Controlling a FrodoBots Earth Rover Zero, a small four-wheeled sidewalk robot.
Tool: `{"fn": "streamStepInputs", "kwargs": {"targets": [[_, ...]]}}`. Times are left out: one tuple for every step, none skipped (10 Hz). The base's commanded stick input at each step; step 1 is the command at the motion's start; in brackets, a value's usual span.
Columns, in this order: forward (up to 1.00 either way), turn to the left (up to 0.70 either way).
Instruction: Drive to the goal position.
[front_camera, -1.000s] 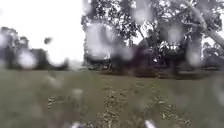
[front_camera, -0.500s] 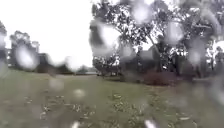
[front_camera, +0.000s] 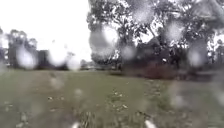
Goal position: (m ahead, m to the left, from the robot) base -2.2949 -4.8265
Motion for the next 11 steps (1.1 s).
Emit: {"fn": "streamStepInputs", "kwargs": {"targets": [[1.00,0.00],[1.00,0.00],[1.00,0.00],[1.00,0.00],[1.00,0.00],[1.00,0.00],[1.00,0.00],[1.00,0.00],[1.00,0.00],[1.00,0.00],[1.00,0.09]]}}
